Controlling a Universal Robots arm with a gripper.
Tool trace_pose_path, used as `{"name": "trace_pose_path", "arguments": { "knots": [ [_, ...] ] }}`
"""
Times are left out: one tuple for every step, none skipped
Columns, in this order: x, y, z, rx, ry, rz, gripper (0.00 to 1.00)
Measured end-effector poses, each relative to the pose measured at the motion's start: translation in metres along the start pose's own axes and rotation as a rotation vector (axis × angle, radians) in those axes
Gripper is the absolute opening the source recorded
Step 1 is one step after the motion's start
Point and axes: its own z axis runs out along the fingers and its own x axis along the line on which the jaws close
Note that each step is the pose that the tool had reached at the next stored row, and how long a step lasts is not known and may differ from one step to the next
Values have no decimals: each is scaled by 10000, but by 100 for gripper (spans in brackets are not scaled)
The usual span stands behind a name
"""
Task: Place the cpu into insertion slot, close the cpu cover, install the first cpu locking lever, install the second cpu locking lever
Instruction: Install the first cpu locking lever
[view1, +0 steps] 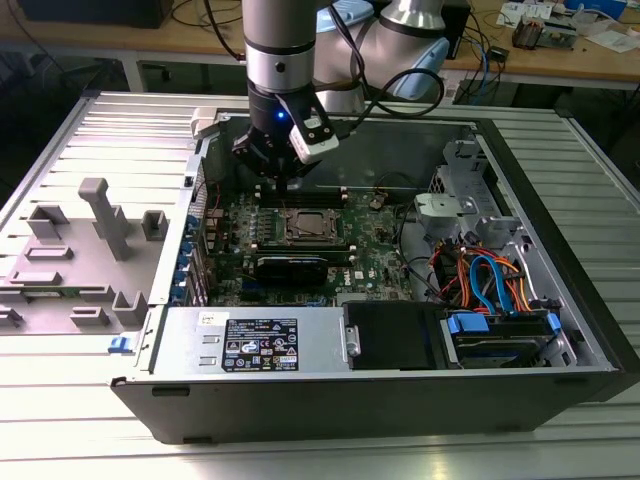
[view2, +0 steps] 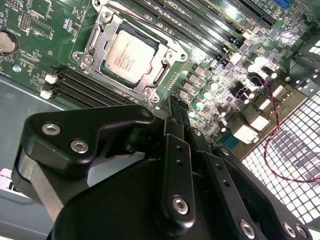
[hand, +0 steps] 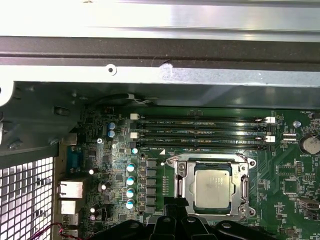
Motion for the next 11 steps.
{"name": "trace_pose_path", "arguments": {
  "knots": [
    [0, 0, 0, 0, 0, 0, 11],
    [1, 0, 0, 0, 0, 0, 11],
    [1, 0, 0, 0, 0, 0, 11],
    [1, 0, 0, 1, 0, 0, 11],
    [1, 0, 0, 0, 0, 0, 11],
    [1, 0, 0, 0, 0, 0, 11],
    [1, 0, 0, 0, 0, 0, 11],
    [2, 0, 0, 0, 0, 0, 11],
    [2, 0, 0, 1, 0, -1, 11],
    [2, 0, 0, 0, 0, 0, 11],
    [2, 0, 0, 0, 0, 0, 11]
  ]
}}
